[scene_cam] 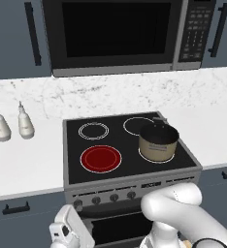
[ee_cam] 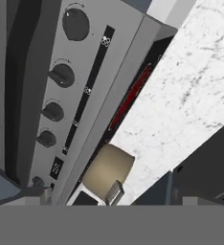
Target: Turn off the front left burner of the stove.
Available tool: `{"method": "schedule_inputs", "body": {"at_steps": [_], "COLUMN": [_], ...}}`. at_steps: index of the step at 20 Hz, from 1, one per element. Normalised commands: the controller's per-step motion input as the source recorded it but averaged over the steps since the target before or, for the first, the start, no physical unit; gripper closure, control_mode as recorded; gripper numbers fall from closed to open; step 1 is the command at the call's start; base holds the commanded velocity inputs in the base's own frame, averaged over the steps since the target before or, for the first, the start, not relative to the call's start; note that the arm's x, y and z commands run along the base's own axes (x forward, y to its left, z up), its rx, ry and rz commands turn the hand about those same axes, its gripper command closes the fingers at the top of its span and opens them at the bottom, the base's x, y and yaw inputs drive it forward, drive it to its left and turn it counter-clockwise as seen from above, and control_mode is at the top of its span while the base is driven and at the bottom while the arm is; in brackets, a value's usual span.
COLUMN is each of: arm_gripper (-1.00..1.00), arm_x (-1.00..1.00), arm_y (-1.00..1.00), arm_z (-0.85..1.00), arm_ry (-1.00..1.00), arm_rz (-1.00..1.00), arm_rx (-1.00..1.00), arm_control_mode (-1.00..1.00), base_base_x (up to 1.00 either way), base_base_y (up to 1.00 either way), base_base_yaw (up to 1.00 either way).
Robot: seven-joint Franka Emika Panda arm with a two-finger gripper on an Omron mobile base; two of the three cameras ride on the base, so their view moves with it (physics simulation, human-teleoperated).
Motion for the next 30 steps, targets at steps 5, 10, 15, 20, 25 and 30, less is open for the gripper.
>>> {"method": "schedule_inputs", "body": {"at_steps": [5,10,15,20,25,30], "arm_gripper": [-1.00,-1.00,-1.00,-1.00,-1.00,-1.00], "arm_x": [0.36,0.36,0.53,0.31,0.00,0.04], "arm_y": [-0.03,-0.13,-0.01,0.00,0.00,0.09], "arm_z": [-0.19,-0.26,-0.16,-0.26,-0.42,-0.19], "arm_ry": [0.00,0.00,0.00,0.00,-0.06,-0.08], "arm_rz": [0.00,0.06,0.10,0.12,0.10,0.03], "arm_rx": [-0.02,0.01,0.00,0.00,0.06,0.12], "arm_control_mode": [-1.00,-1.00,-1.00,-1.00,-1.00,-1.00], "base_base_x": [0.00,0.00,0.00,0.00,0.00,0.00], "base_base_y": [0.00,0.00,0.00,0.00,0.00,0.00], "base_base_yaw": [0.00,0.00,0.00,0.00,0.00,0.00]}}
